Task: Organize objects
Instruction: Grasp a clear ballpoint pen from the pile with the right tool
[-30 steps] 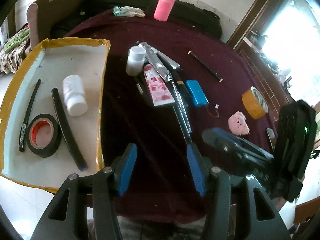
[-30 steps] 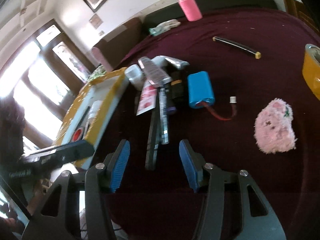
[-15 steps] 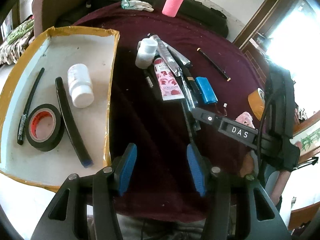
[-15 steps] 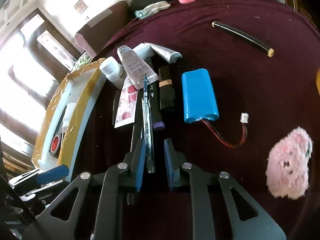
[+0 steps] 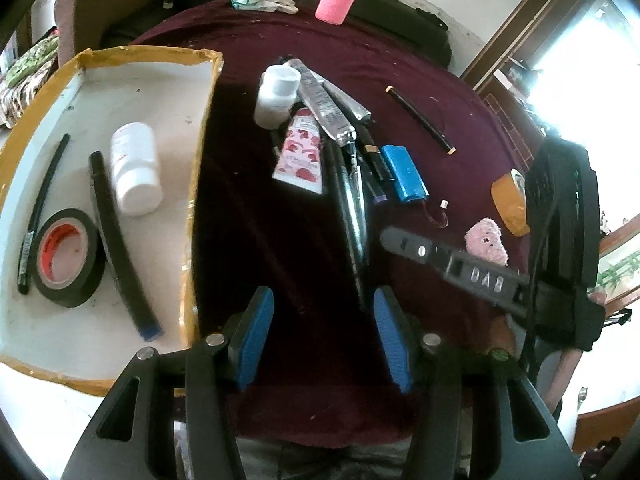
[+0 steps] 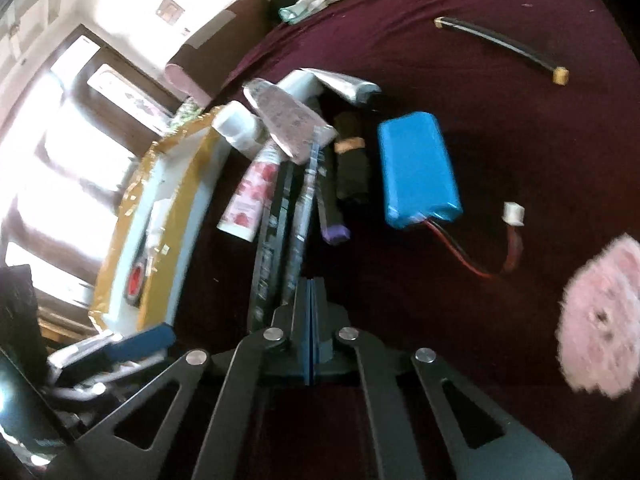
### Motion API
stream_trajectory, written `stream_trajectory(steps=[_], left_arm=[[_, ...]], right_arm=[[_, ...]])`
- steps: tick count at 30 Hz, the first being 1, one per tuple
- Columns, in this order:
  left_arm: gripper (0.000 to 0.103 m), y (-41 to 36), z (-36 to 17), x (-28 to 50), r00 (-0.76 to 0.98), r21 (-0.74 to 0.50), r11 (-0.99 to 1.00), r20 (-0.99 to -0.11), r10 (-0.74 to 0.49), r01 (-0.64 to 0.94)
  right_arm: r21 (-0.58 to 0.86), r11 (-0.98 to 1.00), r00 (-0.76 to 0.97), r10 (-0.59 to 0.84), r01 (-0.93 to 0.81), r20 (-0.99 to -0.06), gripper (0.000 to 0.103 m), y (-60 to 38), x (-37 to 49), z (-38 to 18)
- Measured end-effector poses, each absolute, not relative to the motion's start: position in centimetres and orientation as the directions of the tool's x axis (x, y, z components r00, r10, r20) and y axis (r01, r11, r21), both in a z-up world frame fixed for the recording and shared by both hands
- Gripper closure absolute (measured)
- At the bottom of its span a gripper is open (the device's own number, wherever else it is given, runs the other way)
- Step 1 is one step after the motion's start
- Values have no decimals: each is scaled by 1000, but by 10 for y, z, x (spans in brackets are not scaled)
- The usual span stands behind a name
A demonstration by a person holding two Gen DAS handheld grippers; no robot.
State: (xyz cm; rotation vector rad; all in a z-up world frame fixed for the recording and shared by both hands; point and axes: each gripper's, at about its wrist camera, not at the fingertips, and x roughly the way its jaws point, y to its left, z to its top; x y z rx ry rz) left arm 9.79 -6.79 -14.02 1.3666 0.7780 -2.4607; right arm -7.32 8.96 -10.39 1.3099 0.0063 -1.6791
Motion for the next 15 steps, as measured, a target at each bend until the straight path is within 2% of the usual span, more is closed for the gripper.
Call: stream_trajectory(steps=[5,6,8,13,15], left_arm=[[57,-63,-144,73,-541,-372,-835,-834,110,405],[57,-62,-145,69,-538,-372,-837,-836,113,402],[57,-56,-149,59,-528,-358,-853,-841,117,380],[67,-50,-163,40,-476,-288,-870,-877,72,401],[80,-50,-164,38,-474,-251,-879,-880,34,404]], right_arm=[[514,-540,16,-679,666,-734,101,105,-68,-103],[510,-536,6,-685,673,-728,98,107,-66,-102],[505,-532,-2,-690,680,-724,86,110,-65,-101],[456,-576,-74,-672,678,-737,85,118,-70,-98],[468,-580,-71,-675,667,-735,85,120,-75,-99]])
